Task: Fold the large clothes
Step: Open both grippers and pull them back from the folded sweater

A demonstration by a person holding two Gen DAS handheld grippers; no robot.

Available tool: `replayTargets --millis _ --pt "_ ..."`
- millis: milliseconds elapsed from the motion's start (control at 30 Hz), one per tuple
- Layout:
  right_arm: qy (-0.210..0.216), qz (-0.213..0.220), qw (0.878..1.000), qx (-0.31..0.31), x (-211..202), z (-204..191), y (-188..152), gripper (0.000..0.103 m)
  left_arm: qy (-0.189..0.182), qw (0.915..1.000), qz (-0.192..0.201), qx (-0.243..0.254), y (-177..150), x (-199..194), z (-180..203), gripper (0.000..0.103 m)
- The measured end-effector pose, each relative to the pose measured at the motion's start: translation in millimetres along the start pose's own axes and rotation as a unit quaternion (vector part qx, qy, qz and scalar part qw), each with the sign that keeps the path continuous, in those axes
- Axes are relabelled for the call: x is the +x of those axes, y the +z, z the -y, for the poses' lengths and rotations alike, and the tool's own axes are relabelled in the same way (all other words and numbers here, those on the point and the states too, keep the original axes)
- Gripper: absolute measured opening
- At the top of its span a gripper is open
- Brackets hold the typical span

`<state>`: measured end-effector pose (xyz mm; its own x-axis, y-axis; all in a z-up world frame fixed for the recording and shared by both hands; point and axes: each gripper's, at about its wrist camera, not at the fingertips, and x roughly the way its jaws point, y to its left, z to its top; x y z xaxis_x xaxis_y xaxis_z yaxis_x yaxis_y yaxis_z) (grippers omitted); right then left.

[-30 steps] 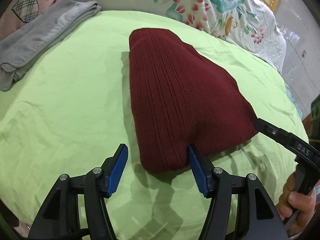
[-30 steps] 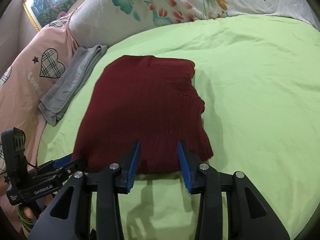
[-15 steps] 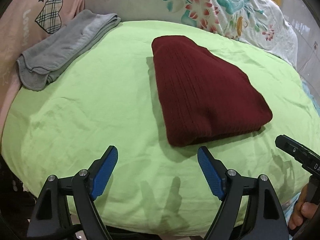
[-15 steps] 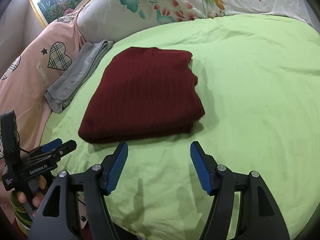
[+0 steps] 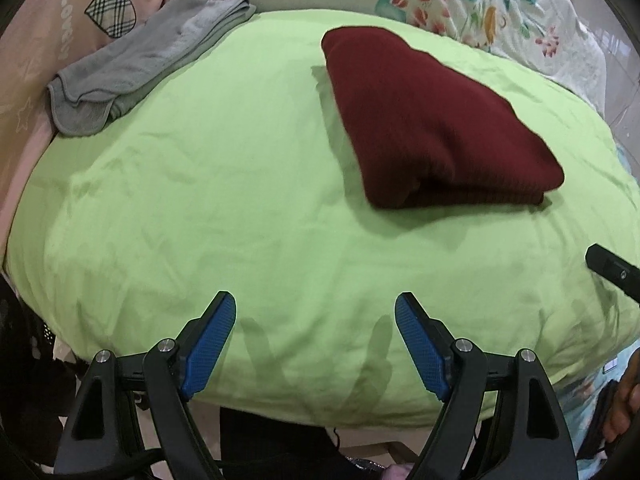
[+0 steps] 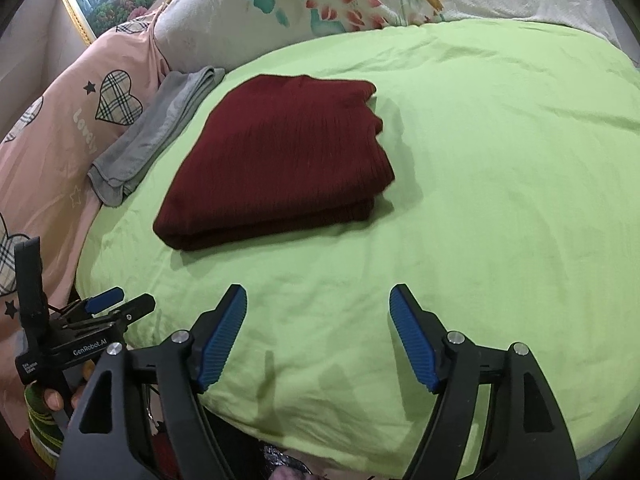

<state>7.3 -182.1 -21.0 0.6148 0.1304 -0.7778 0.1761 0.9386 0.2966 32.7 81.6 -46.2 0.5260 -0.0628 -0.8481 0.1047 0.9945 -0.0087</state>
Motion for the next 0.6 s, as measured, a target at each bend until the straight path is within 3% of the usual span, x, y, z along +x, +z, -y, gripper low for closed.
replayTargets --millis 233,433,600 --pt "0.013 0.000 1.000 0.014 2 9 8 0.077 -0.019 0.9998 -0.004 0.008 13 2 1 0.082" --pt "0.013 0.015 0.999 0.030 10 21 46 0.077 -0.043 0.9987 0.025 0.015 67 0 12 0.082" --pt "0.019 0.023 0.999 0.032 29 29 96 0.077 -0.060 0.9974 0.039 -0.008 114 8 13 0.083"
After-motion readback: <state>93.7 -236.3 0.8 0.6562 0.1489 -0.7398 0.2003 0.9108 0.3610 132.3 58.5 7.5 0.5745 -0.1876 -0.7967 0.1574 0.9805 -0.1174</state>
